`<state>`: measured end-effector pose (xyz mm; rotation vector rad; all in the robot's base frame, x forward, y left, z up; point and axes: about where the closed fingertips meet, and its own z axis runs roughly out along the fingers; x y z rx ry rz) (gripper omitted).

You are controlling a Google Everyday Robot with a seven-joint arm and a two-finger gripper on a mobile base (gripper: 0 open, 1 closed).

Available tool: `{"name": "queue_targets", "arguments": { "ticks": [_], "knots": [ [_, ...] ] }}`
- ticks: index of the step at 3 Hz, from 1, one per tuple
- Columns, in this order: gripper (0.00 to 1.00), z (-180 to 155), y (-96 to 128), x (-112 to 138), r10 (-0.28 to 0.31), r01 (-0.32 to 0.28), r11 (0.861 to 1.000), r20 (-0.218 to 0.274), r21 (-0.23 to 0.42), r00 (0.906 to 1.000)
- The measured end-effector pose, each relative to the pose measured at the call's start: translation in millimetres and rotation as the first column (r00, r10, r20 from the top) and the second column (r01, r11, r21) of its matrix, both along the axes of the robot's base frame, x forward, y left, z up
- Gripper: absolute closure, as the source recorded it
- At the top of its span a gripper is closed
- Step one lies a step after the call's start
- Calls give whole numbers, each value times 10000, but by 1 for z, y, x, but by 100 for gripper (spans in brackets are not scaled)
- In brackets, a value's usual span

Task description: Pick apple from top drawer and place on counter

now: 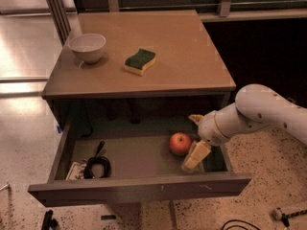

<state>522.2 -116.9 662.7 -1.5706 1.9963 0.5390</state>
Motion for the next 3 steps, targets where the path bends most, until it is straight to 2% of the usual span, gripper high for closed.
{"name": "queue_targets", "arguments": {
  "ticks": [3],
  "knots": [
    [0,-32,24,18,223,-222,9995,-22,217,9997]
  ]
}}
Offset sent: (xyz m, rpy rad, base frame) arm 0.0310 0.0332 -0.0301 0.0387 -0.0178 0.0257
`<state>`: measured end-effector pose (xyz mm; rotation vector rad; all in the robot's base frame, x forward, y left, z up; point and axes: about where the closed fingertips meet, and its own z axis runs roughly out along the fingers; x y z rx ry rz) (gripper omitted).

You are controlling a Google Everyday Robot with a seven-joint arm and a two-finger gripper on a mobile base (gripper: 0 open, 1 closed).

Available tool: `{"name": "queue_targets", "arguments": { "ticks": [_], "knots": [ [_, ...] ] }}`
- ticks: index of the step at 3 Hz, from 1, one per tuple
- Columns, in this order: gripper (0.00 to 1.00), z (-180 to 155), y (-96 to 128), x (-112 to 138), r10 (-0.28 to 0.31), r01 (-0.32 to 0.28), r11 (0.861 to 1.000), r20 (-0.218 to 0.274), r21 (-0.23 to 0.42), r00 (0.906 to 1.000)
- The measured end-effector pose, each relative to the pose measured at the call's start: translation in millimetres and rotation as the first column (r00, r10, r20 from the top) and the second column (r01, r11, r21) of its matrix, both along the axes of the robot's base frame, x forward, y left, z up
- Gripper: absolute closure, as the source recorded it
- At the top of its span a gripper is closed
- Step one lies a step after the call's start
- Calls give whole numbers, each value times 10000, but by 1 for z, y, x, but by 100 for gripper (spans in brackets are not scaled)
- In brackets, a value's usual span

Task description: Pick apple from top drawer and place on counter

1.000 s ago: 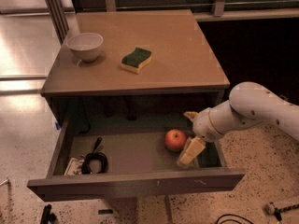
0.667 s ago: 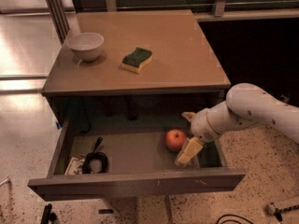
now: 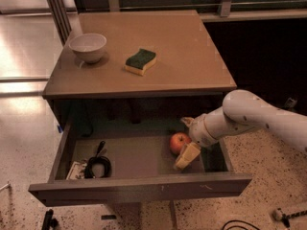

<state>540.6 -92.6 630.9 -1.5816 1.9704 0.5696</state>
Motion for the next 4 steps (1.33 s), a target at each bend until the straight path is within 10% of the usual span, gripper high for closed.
{"name": "queue_targets", "arguments": {
  "ticks": [2,4],
  "knots": [
    [21,-11,-1,2,4,-4,9999,-19,-158,10000],
    [68,-11,-1,2,5,-6,9999,-22,-155,10000]
  ]
}}
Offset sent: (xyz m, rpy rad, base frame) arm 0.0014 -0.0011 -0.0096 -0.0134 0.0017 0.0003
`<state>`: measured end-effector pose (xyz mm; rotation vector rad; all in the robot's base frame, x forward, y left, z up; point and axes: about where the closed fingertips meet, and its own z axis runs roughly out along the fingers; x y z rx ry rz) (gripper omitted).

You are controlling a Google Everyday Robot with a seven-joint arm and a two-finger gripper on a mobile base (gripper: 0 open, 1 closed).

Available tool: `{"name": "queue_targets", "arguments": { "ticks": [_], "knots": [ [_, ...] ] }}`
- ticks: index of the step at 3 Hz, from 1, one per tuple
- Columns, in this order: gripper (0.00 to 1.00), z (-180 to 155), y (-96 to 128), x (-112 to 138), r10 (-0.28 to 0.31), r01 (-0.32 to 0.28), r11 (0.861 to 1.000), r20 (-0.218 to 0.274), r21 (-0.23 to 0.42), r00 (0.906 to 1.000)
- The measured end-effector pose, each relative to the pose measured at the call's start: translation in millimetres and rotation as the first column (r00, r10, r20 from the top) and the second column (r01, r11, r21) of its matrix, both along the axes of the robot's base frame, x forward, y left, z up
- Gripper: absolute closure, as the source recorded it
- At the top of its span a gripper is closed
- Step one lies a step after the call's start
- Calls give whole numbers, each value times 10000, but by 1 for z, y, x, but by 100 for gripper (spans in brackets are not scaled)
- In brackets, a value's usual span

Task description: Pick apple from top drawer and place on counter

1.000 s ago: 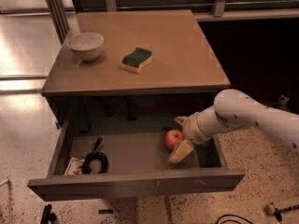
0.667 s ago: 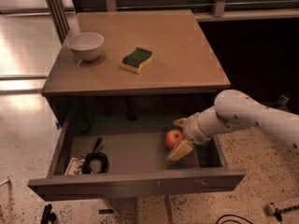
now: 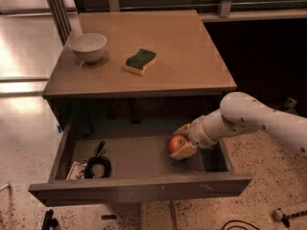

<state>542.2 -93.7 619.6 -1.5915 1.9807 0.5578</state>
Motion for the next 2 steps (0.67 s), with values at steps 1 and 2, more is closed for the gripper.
{"name": "queue_targets", "arguments": {
  "ticks": [1,2],
  "knots": [
    [91,0,1,0,1,-1,10000,-10,15,10000],
    [100,35,16,3,-169,170,9995,-67,248,9998]
  ]
}}
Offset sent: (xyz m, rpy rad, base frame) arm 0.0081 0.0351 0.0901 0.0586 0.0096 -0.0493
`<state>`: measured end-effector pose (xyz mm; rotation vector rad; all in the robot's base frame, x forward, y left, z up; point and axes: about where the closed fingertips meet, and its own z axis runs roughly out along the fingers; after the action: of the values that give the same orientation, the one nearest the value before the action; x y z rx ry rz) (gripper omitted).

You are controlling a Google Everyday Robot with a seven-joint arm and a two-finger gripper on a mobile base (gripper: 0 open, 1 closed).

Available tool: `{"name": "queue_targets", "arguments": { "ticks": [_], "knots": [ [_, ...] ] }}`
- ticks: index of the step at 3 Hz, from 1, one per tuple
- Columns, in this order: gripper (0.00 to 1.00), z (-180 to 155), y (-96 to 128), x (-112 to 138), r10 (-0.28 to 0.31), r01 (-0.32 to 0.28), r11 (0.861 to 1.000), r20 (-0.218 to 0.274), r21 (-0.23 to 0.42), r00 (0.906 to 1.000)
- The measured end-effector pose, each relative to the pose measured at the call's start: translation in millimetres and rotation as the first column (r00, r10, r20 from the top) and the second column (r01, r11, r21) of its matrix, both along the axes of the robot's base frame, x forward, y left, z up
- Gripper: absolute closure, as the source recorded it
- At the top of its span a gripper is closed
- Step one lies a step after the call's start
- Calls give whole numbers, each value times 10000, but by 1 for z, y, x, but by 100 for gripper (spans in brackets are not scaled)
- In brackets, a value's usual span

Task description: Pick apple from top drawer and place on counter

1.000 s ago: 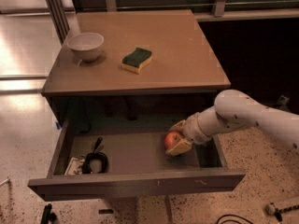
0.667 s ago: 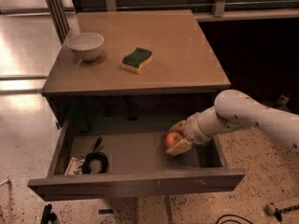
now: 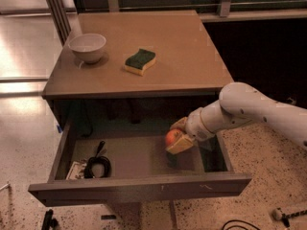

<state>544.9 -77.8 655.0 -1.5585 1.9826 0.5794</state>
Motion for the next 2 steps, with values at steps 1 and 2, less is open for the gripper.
{"name": "queue_targets", "arguments": {
  "ticks": [1,2],
  "knots": [
    [100,84,25,11,-380,381,9993,212,-37,9991],
    [100,174,45,14,-991,1011,9946,732,-242,9924]
  ]
}}
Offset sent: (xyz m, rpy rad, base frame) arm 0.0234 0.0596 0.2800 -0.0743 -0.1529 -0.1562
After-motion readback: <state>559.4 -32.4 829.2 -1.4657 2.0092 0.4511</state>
